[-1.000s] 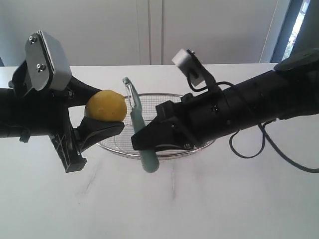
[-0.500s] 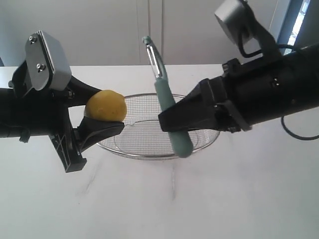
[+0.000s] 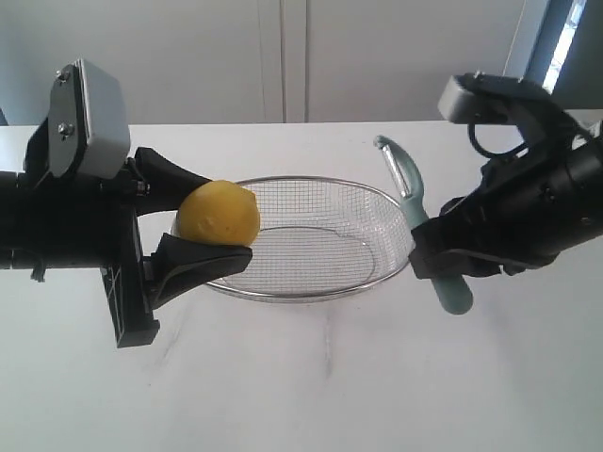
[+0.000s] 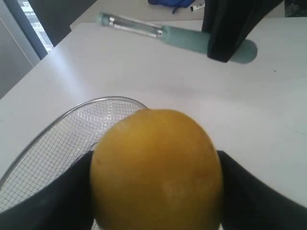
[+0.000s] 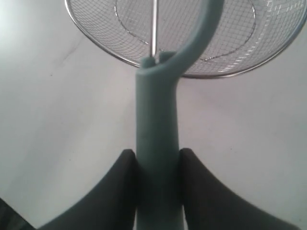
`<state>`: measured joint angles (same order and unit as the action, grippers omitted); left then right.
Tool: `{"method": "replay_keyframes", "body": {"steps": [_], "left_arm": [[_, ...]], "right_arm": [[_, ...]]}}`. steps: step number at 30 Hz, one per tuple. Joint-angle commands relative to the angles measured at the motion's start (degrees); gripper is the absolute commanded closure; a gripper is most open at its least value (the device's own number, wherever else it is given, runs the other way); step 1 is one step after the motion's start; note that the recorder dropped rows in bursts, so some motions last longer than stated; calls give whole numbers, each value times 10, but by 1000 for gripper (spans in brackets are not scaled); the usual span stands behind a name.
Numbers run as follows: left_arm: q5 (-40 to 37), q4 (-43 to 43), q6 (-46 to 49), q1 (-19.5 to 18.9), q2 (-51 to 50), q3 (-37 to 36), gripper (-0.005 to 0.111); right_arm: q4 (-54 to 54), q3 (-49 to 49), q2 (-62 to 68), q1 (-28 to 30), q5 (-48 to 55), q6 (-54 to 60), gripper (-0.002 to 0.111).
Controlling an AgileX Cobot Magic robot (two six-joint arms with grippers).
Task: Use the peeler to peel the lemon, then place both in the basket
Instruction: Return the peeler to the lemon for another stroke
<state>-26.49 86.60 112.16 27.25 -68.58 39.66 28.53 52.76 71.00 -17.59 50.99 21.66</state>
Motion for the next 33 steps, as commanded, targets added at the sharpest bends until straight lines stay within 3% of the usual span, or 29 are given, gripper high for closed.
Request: {"method": "replay_keyframes", "body": {"steps": [1,5,9,16,24,33], "left_arm": [[-18,14,91,3,6,4,107],[-18,14,91,3,6,4,107],[-18,14,91,3,6,4,107],[-16,14,91,3,6,4,107],[17,14,91,3,6,4,107],[48,14,91,3,5,4,107]], "right_arm": [[72,-3,56,6,-10,16,108],[244,-3,123,4,1,141,108],[265,-3,179,-12,5,155,108],[398,-3,222,-64,26,233,108],[415,-3,224,-103,50,238,108],[438,-3,224,-106,78,232,108]]}}
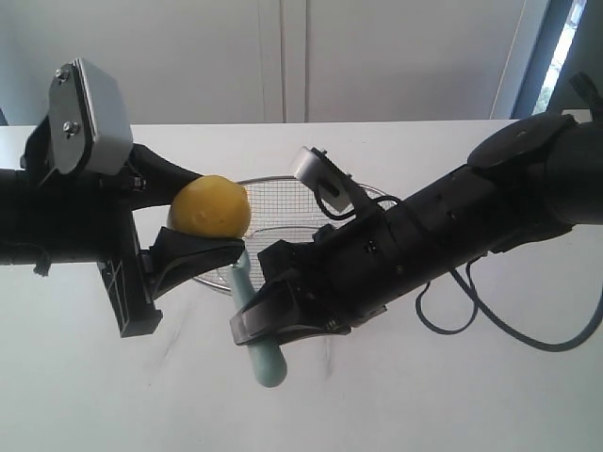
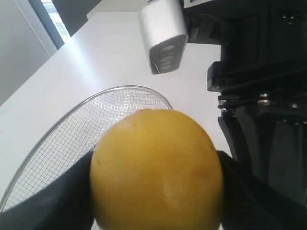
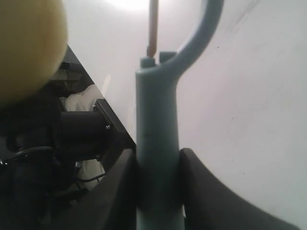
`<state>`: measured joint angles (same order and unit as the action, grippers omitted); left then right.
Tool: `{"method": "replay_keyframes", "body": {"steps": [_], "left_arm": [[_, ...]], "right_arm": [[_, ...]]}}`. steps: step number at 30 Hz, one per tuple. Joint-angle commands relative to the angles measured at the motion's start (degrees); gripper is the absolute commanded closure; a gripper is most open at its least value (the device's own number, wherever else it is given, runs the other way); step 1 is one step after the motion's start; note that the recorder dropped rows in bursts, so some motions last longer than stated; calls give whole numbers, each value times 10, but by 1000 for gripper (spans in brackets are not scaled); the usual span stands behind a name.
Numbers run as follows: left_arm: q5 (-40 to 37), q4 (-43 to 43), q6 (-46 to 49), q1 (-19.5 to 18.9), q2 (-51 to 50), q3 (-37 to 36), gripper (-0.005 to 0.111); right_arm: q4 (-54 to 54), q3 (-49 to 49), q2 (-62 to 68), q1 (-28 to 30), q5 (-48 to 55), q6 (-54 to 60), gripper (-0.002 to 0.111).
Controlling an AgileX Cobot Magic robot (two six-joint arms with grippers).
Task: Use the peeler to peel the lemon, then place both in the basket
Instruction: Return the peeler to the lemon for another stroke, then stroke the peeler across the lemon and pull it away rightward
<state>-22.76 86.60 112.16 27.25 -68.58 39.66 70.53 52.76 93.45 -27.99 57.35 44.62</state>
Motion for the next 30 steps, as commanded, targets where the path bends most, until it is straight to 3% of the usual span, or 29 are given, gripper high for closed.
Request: {"method": "replay_keyframes", "body": {"steps": [1,30], "left_arm": [[17,14,91,3,5,4,107],[36,14,91,3,-20,4,107]], "right_arm": [[18,-3,-1,-2,14,2,108],[11,-3,-1,-2,-23,3,108]]}}
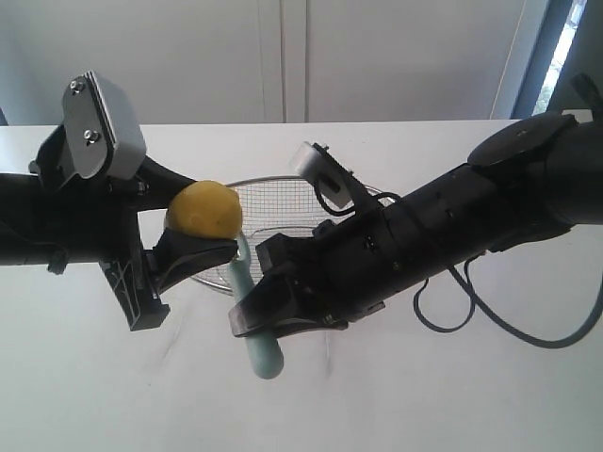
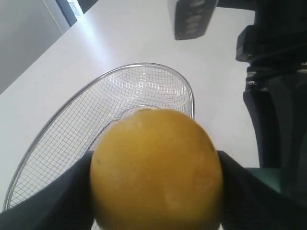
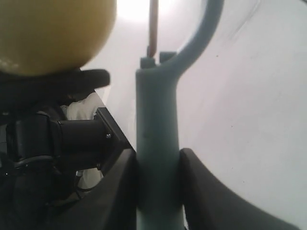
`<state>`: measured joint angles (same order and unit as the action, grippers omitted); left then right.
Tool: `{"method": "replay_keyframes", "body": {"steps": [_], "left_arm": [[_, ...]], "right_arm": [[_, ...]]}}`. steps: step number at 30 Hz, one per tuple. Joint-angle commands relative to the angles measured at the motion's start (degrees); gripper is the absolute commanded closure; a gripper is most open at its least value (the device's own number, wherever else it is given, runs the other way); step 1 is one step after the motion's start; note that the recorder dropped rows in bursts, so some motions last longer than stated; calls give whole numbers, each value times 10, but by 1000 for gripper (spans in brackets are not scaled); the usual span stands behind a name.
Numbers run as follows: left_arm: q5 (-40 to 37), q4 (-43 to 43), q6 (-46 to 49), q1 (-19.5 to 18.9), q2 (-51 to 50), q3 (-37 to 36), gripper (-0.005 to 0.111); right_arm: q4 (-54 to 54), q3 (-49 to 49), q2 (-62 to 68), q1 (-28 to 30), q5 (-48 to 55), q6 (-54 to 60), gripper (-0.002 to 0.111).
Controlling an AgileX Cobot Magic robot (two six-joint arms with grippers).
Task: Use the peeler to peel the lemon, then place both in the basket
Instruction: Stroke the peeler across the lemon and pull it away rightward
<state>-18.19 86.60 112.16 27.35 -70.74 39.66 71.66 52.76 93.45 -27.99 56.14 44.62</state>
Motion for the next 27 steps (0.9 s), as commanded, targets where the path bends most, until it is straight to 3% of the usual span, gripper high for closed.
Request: {"method": "replay_keyframes", "body": {"steps": [1,27], "left_arm": [[-9,14,91,3,1,4,107],[-8,14,91,3,1,4,107]], "right_arm": [[-1,-3,-1,-2,-11,3,108],[-33,-3,-96,24,-11,-12,108]]}}
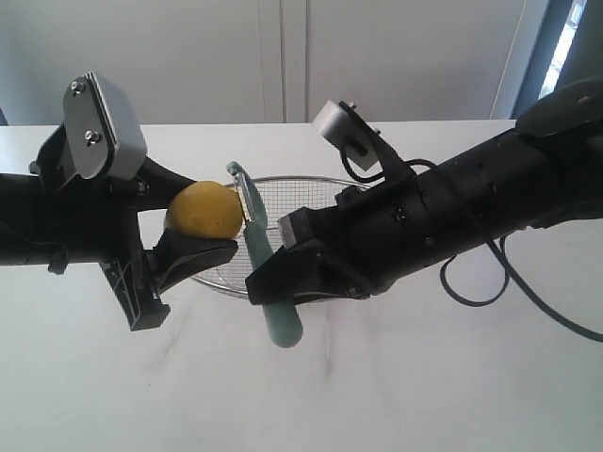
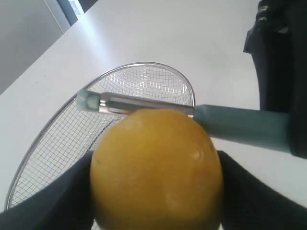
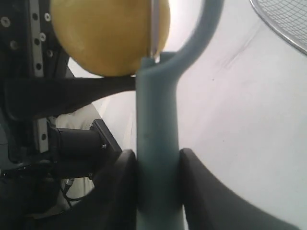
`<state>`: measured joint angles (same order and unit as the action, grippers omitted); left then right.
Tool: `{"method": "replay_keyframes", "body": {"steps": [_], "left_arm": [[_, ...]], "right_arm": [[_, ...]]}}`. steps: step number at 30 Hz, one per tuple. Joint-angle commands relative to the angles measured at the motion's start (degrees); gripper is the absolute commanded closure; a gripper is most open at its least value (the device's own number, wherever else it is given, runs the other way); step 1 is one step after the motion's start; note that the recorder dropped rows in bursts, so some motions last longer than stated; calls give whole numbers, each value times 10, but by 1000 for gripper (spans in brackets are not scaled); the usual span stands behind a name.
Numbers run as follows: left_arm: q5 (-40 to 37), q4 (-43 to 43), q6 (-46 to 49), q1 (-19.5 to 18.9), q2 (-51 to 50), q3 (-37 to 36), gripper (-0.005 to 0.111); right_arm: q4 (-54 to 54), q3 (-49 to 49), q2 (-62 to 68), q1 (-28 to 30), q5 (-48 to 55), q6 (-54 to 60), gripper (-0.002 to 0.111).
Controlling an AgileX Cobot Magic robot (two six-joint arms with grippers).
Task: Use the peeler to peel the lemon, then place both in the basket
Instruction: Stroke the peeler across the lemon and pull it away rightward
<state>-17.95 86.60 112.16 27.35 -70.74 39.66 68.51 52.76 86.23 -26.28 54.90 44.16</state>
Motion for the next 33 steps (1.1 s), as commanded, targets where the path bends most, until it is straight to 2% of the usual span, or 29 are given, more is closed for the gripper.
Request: {"method": "replay_keyframes", "body": {"steps": [1,17,24,33], "left_arm": [[-11,14,91,3,1,4,107],[-12,14,91,3,1,4,107],[-22,14,91,3,1,4,107],[-48,14,91,3,1,4,107]], "right_arm": [[-2,-3,-30,7,2,-8,108],[-25,2,-156,11,-10,-23,108],[-145,9,-216,24,-36,-114,108],[-352,9,-272,24,-55,-254,108]]}}
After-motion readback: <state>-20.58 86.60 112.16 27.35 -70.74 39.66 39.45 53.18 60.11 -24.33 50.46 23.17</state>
